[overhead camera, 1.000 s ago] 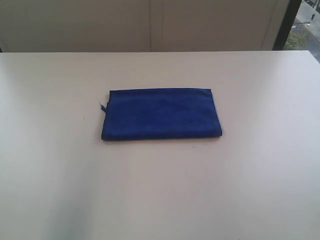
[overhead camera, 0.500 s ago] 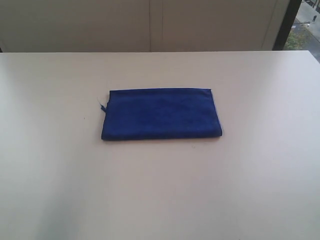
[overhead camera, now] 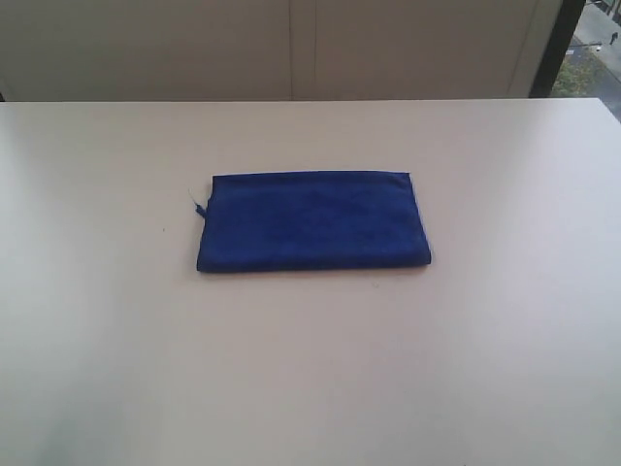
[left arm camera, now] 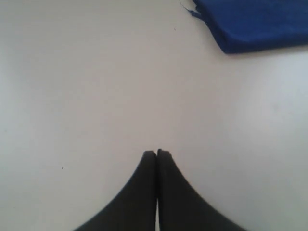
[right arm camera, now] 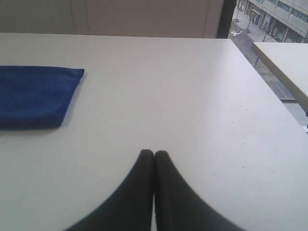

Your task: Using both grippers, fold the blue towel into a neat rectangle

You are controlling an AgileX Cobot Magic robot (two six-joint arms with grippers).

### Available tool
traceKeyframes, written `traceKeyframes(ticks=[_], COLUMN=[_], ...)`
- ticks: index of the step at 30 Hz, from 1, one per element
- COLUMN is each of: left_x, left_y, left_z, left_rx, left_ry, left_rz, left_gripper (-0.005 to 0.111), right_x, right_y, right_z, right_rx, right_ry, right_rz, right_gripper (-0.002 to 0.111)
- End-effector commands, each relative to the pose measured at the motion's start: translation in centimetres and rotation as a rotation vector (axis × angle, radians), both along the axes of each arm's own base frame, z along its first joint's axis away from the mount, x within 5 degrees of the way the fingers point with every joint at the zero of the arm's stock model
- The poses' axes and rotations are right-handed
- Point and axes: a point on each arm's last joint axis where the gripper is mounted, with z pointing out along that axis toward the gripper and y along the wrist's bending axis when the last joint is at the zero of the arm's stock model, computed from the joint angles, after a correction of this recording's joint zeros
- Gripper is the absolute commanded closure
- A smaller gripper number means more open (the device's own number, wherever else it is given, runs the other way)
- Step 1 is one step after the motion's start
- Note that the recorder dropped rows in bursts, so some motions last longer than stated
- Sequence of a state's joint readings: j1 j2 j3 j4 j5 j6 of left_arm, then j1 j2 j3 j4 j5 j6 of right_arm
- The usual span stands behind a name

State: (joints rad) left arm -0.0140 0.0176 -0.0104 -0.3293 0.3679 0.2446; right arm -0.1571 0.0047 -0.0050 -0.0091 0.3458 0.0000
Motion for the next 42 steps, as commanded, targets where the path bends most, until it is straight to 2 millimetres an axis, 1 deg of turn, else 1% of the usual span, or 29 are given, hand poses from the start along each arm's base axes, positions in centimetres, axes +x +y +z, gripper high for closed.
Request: traceKeyframes(ticks=[1, 14, 21, 26, 30, 42], left_x=[0.0, -0.1, 0.0, 0.1, 0.1, 0.1], left_y=[-0.1, -0.2, 0.2, 0.7, 1.0, 1.1], left_z=[-0.2, -0.1, -0.2, -0.2, -0.3, -0.3], left_rx=[-0.036, -0.056, 0.026, 0.041, 0.035, -0.029], left_ry=[-0.001, -0.007, -0.023, -0.024, -0.014, -0.002], left_rz=[0.003, 0.000, 0.016, 0.064, 0.111, 0.146], left_gripper=[0.107, 0.107, 0.107, 0.107, 0.107, 0.107], right_x=[0.0, 0.0, 0.0, 0.0, 0.0, 0.0], right_y=[0.0, 0.0, 0.0, 0.0, 0.0, 0.0], right_z=[-0.1, -0.1, -0.1, -0.1, -0.1, -0.1], right_rx=[-0.012, -0.012, -0.012, -0.012, -0.012, -0.012], right_ry=[0.001, 0.001, 0.001, 0.001, 0.001, 0.001], right_rz=[-0.004, -0.004, -0.004, -0.004, -0.004, -0.004], right_gripper=[0.108, 0.108, 0.108, 0.108, 0.108, 0.108])
